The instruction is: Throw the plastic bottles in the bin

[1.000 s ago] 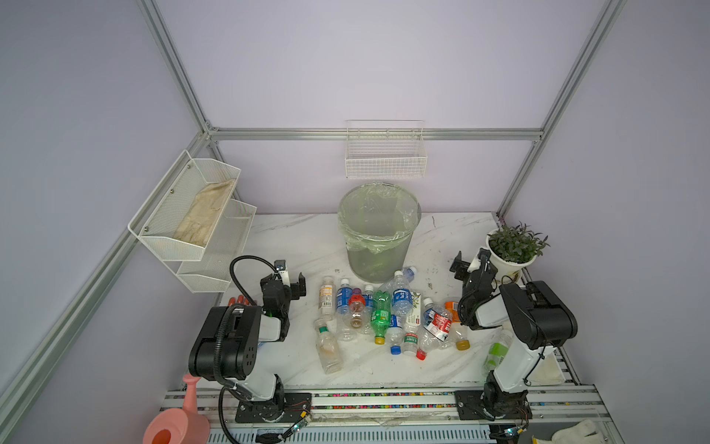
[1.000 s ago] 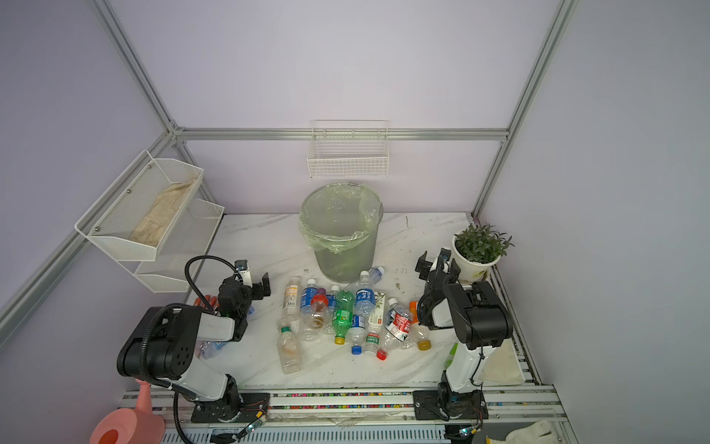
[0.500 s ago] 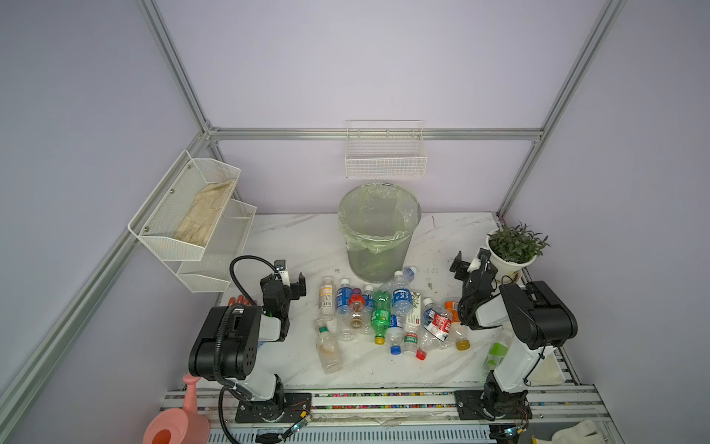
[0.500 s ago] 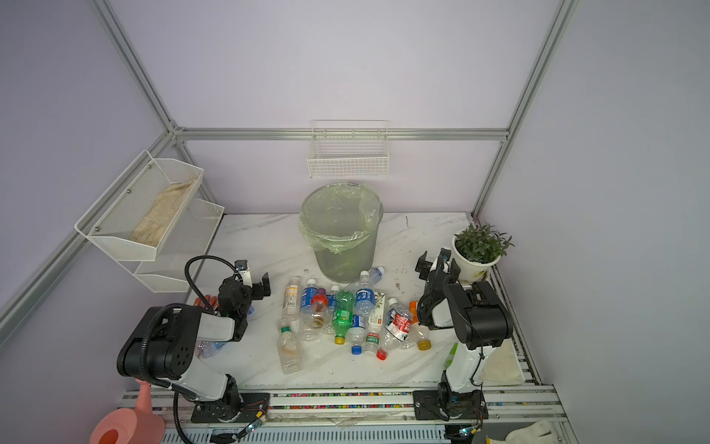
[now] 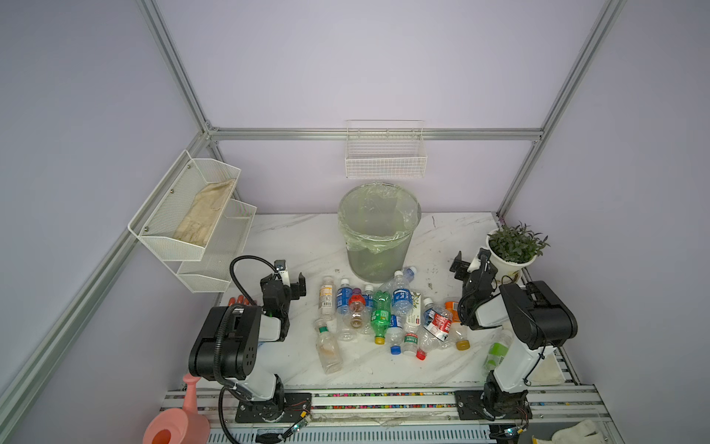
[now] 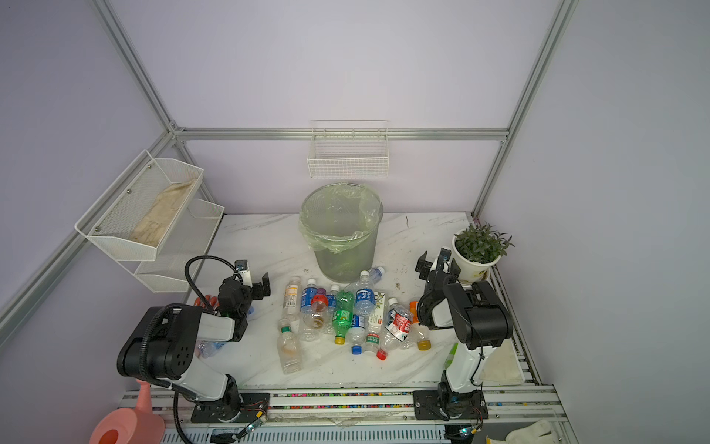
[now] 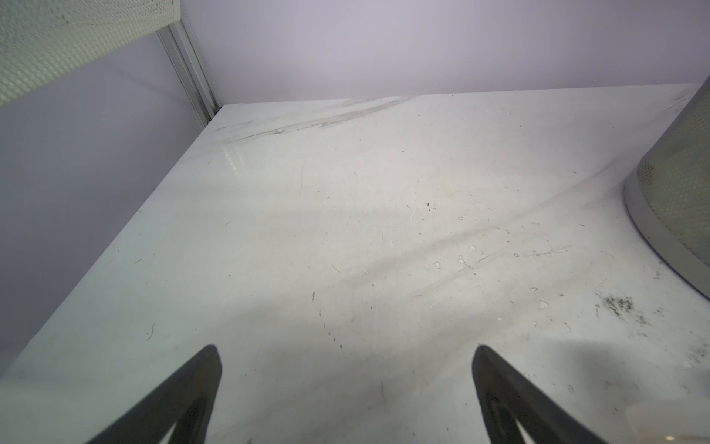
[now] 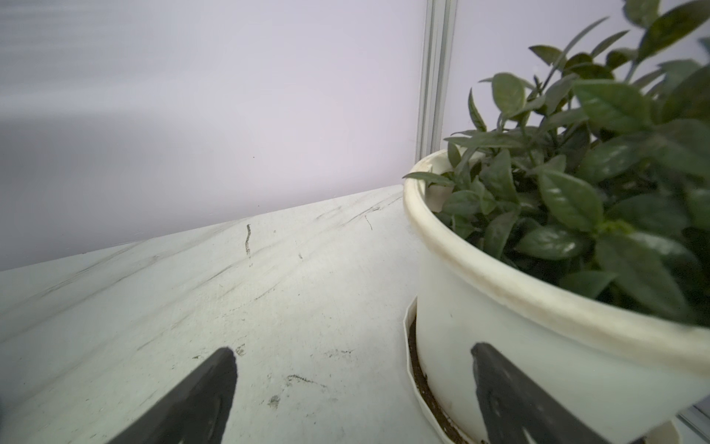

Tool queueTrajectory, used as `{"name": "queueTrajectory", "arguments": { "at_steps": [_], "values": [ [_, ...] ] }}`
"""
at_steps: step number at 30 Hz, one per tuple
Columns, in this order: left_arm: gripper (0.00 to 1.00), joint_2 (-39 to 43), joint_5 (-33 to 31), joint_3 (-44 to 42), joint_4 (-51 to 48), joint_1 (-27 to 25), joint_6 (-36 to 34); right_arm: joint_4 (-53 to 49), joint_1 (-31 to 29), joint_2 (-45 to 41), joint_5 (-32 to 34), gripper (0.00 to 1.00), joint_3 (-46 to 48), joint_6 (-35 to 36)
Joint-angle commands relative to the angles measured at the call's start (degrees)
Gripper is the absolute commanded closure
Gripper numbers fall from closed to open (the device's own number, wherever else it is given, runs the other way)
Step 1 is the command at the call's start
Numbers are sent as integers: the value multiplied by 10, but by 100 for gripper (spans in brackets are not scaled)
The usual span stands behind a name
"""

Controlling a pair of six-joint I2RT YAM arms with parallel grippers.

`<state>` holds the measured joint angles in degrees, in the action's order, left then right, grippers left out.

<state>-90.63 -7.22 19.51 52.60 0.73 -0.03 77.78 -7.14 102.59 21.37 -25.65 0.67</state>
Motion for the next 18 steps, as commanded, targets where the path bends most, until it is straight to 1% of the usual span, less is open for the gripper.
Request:
{"name": "queueTrajectory", "arguments": {
  "at_steps": [1, 10, 14, 18],
  "values": [
    [0, 7, 5, 22, 17, 3, 3, 19, -2, -2, -3, 2, 0, 5],
    [0, 6, 5, 21, 16, 3, 4, 16, -2, -1, -2, 3, -2, 5],
    [0, 13, -2, 32, -15, 4, 16, 16, -3, -2, -4, 3, -1, 5],
    [0, 5, -1, 29, 5, 4, 8, 14, -2, -2, -3, 3, -4, 5]
  ]
}}
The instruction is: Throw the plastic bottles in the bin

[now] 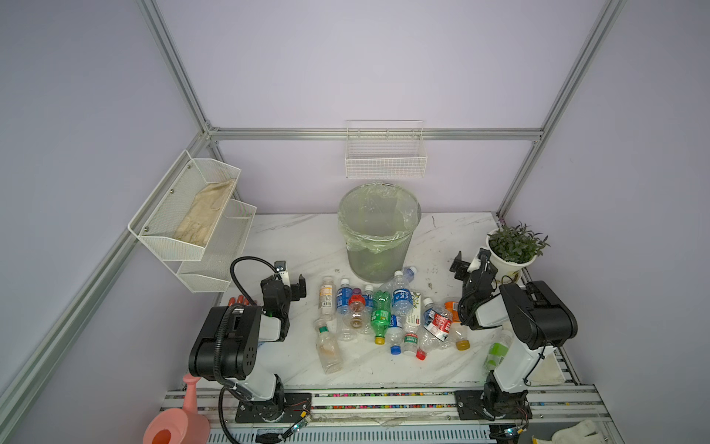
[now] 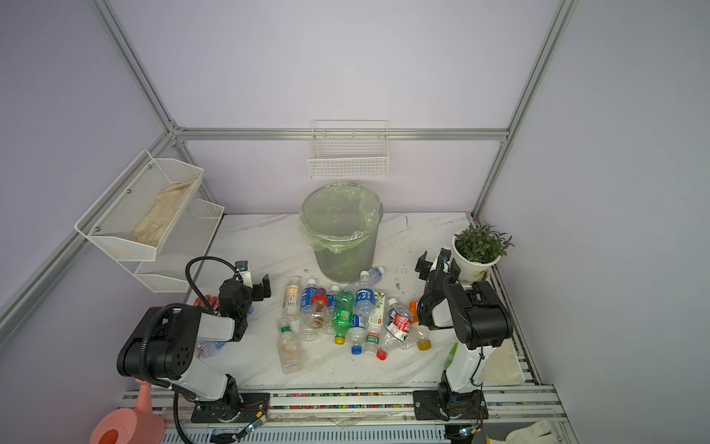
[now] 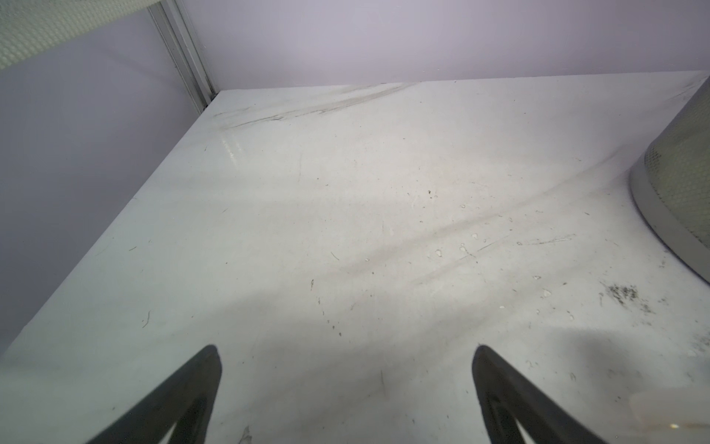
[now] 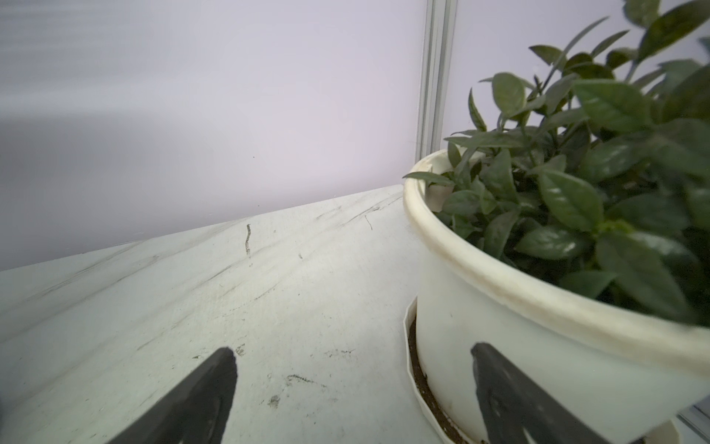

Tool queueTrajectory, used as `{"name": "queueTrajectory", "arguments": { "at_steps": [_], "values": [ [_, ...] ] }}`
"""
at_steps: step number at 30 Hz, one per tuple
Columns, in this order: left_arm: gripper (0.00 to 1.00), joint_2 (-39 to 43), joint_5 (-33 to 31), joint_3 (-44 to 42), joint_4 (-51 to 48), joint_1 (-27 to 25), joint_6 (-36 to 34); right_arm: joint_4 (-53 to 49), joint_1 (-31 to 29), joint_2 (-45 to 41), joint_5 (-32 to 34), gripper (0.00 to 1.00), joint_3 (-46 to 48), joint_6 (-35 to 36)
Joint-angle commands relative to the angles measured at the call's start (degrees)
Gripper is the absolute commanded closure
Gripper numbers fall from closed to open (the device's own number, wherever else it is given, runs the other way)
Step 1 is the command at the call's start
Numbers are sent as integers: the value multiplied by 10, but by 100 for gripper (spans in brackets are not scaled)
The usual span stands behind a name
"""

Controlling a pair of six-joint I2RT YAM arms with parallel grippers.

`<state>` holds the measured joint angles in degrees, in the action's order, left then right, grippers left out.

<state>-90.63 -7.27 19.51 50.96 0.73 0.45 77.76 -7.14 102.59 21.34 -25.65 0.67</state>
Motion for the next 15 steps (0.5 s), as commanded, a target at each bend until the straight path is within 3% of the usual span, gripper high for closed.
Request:
{"name": "queueTrajectory", "arguments": {
  "at_steps": [1, 7, 10, 12, 15],
  "values": [
    [0, 6, -2, 28, 22, 4, 4, 14, -2, -1, -3, 3, -2, 5],
    [0, 18, -29, 26, 28, 1, 2, 15, -2, -2, -3, 3, -3, 5],
    [0, 101, -57, 106, -182, -10, 5, 15, -2, -2, -3, 3, -1, 5],
    [0, 170, -63, 126, -209, -24, -24, 17, -2, -2, -3, 3, -1, 5],
    [0, 273, -105, 215, -364, -34, 27, 16, -2, -1, -3, 3, -1, 5]
  ]
}}
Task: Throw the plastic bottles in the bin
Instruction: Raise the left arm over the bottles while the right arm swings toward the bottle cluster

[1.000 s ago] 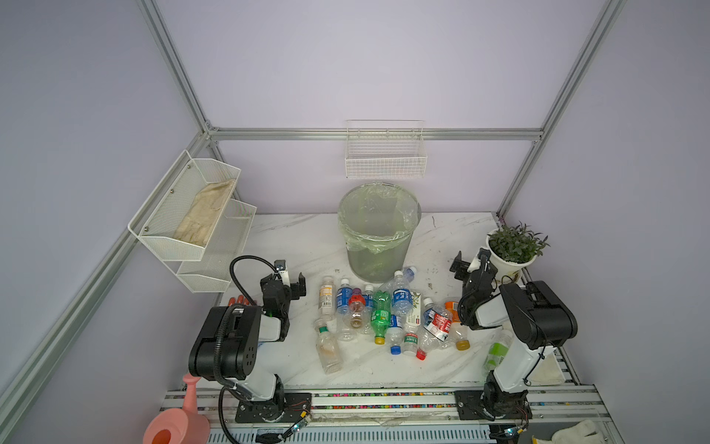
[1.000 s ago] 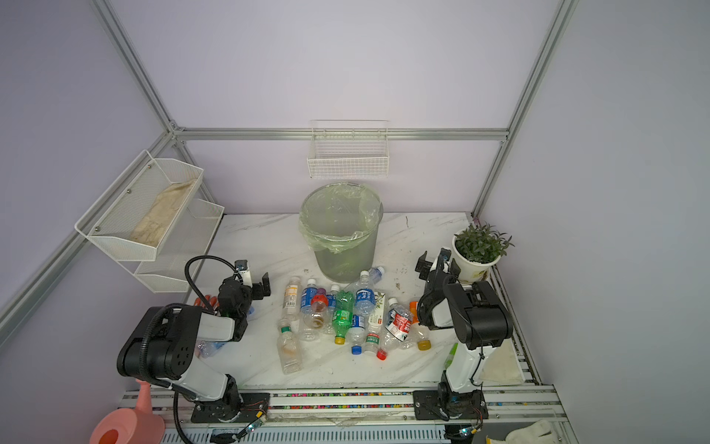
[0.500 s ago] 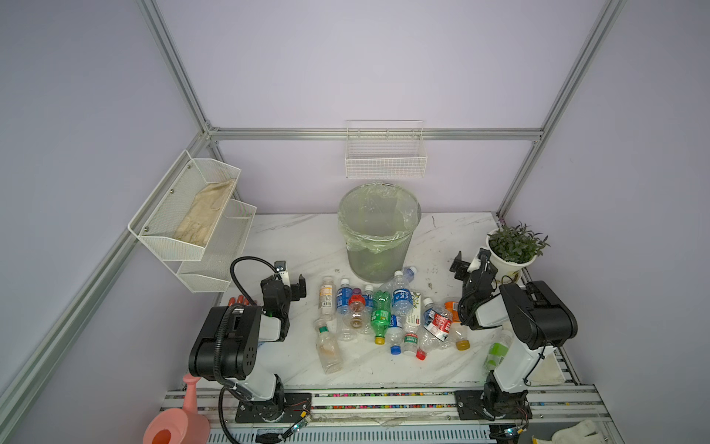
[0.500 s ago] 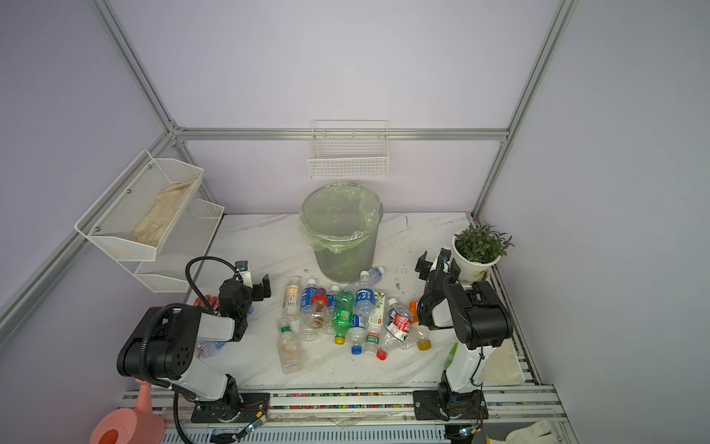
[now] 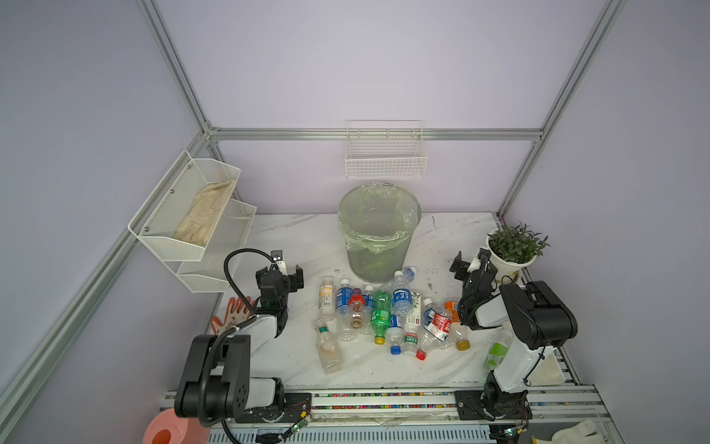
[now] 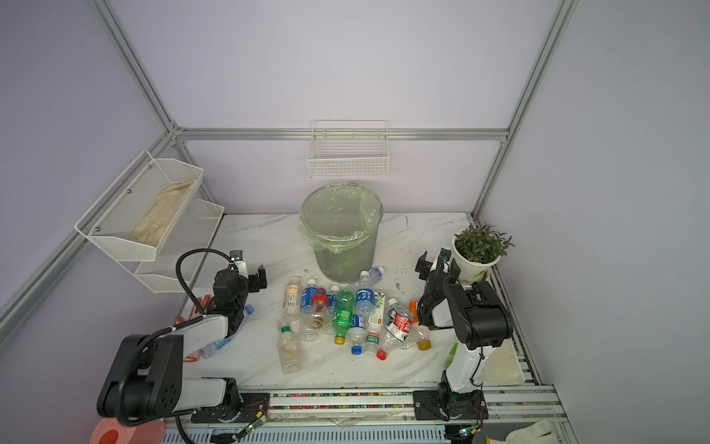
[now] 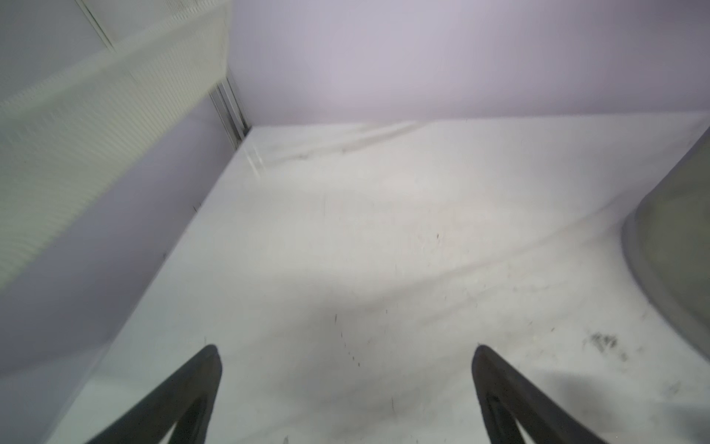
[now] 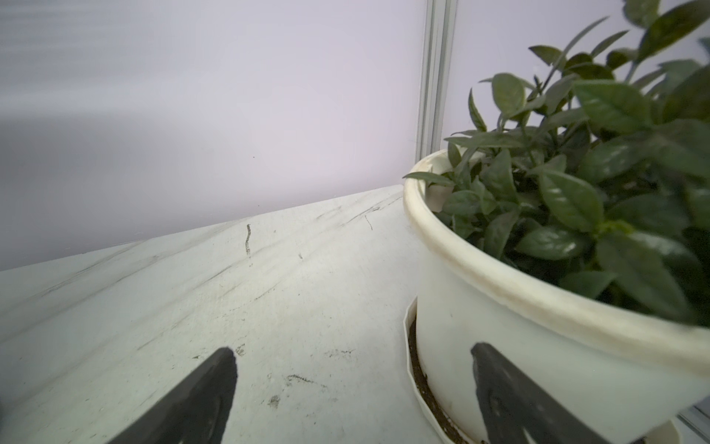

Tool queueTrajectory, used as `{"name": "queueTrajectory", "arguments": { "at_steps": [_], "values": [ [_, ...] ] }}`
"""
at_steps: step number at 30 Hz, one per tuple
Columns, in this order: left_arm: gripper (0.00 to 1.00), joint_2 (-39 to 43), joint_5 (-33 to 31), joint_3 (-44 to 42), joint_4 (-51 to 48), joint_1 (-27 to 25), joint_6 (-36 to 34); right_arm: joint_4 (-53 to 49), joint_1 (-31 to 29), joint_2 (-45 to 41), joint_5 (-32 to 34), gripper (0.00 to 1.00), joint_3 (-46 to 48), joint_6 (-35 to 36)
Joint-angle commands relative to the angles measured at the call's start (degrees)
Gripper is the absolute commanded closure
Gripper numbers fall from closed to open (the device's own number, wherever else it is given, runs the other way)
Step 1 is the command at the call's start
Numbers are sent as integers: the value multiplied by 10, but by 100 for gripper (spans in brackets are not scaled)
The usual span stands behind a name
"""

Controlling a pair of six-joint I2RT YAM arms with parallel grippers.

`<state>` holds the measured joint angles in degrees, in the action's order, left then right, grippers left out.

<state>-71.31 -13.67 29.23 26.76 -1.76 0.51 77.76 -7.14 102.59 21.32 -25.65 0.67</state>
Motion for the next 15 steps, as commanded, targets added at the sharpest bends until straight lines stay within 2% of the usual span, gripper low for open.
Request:
{"name": "queueTrajectory", "arguments": {
  "at_steps": [1, 3, 6, 7, 10, 12, 13, 14, 15],
  "values": [
    [1, 107, -37, 163, -206, -10, 47, 17, -3, -2, -3, 3, -2, 5],
    [0, 143, -2, 237, -351, -11, 73, 17, -2, -2, -3, 3, -2, 4],
    [0, 201, 76, 272, -471, -12, 100, 17, -2, -2, -4, 3, -1, 5],
    [0, 225, 102, 265, -494, -13, 105, 17, -2, -2, -3, 3, -1, 5],
    [0, 302, 117, 220, -537, -16, 114, 18, -2, -4, -2, 3, 1, 2],
    [0, 352, 117, 189, -557, -16, 123, 16, -7, -18, 38, 3, 3, -5],
    [0, 377, 117, 172, -567, -16, 134, 15, -8, -37, 25, 2, 18, -9],
    [0, 396, 120, 160, -574, -16, 138, 33, -13, -61, 43, 3, 25, 10],
    [0, 412, 127, 151, -586, -17, 140, -9, -27, -103, 72, 3, 22, 12]
  ]
}}
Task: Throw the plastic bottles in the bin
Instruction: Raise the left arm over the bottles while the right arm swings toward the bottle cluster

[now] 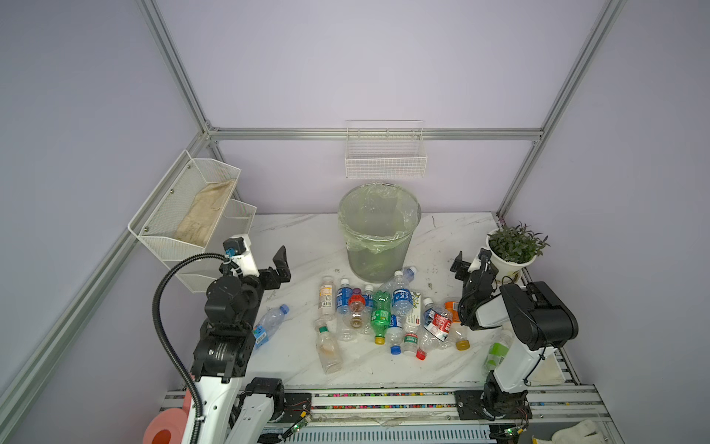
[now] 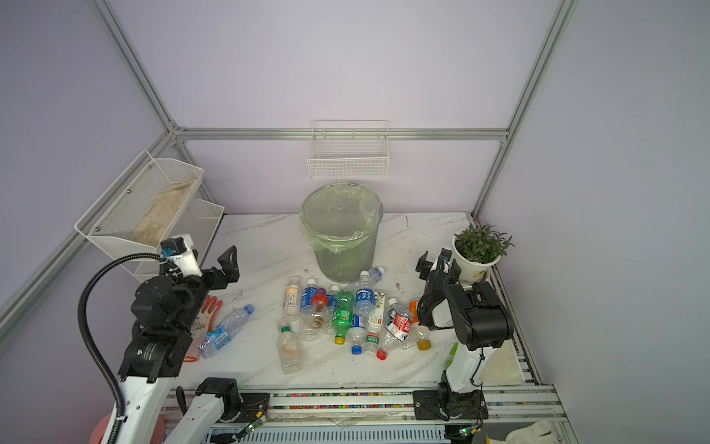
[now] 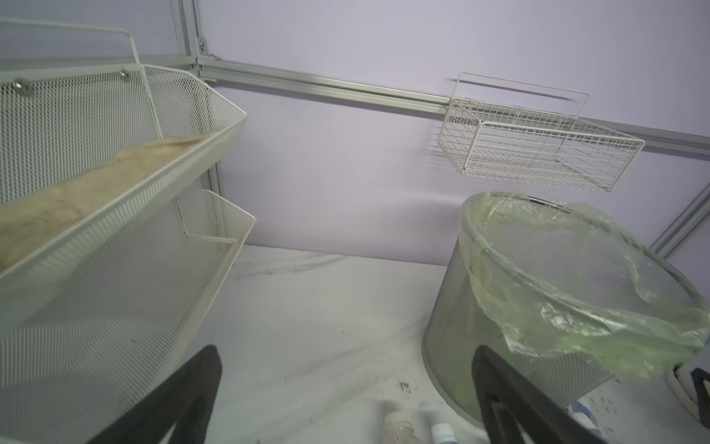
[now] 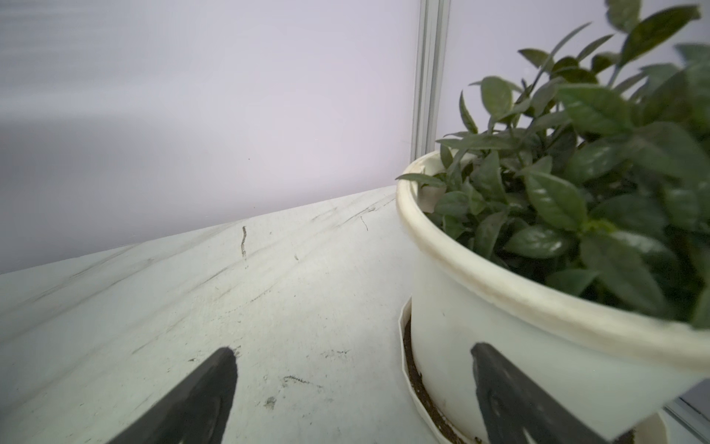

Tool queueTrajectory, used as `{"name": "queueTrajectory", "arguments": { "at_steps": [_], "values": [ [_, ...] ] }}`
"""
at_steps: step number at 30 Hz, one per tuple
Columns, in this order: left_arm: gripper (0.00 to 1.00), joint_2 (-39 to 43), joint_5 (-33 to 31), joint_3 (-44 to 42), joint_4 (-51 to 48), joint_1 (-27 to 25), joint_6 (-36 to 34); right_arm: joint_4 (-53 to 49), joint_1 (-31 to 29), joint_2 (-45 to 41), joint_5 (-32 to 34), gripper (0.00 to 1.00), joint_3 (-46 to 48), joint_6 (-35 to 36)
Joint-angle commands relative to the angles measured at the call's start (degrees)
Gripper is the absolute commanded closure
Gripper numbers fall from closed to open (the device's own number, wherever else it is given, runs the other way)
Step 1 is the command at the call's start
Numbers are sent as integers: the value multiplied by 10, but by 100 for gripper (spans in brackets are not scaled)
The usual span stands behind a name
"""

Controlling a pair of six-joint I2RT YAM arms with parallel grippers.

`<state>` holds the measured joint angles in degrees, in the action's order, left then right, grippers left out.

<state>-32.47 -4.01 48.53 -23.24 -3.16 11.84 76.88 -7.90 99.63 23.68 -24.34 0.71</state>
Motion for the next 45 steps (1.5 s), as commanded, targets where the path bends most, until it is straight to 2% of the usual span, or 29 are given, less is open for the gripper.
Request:
{"name": "queueTrajectory", "arguments": {
  "at_steps": [1, 4, 6, 7, 8, 9, 10, 11, 12, 13, 15, 18, 20, 28, 31, 36, 45],
  "values": [
    [0, 34, 35, -48, -98, -7, 27, -60, -23, -120, 51, 3, -5, 11],
    [0, 51, 50, -65, -116, -12, 38, -293, -24, -245, 23, 3, -97, -50],
    [0, 63, 60, -78, -118, -13, 49, -461, -24, -294, -3, 3, -175, -112],
    [0, 69, 61, -78, -119, -15, 53, -536, -24, -314, -21, 3, -210, -173],
    [0, 73, 62, -77, -120, -17, 58, -608, -25, -331, 3, 3, -235, -273],
    [0, 77, 63, -80, -119, -17, 66, -697, -22, -346, -5, 3, -256, -366],
    [0, 79, 68, -84, -116, -20, 64, -741, -11, -367, -82, 3, -263, -372],
    [0, 79, 69, -83, -118, -23, 62, -732, -8, -386, -173, 3, -255, -333],
    [0, 79, 69, -82, -119, -25, 62, -744, -11, -408, -219, 3, -247, -326],
    [0, 79, 73, -83, -118, -27, 62, -770, -16, -428, -239, 3, -238, -350],
    [0, 76, 76, -84, -118, -31, 61, -828, -24, -465, -247, 3, -224, -364],
    [0, 66, 74, -85, -111, -34, 65, -948, -45, -519, -198, 2, -219, -377],
    [0, 63, 72, -87, -108, -36, 66, -1010, -55, -544, -180, 6, -219, -380],
    [0, 64, 71, -91, -106, -38, 67, -1147, -109, -564, -163, 18, -204, -403],
    [0, 60, 74, -91, -105, -39, 67, -1160, -120, -563, -177, 23, -181, -420],
    [0, 53, 75, -91, -105, -41, 67, -1170, -153, -543, -169, 26, -145, -451],
    [0, 50, 76, -92, -105, -43, 67, -1154, -240, -523, -150, 25, -129, -497]
  ]
}}
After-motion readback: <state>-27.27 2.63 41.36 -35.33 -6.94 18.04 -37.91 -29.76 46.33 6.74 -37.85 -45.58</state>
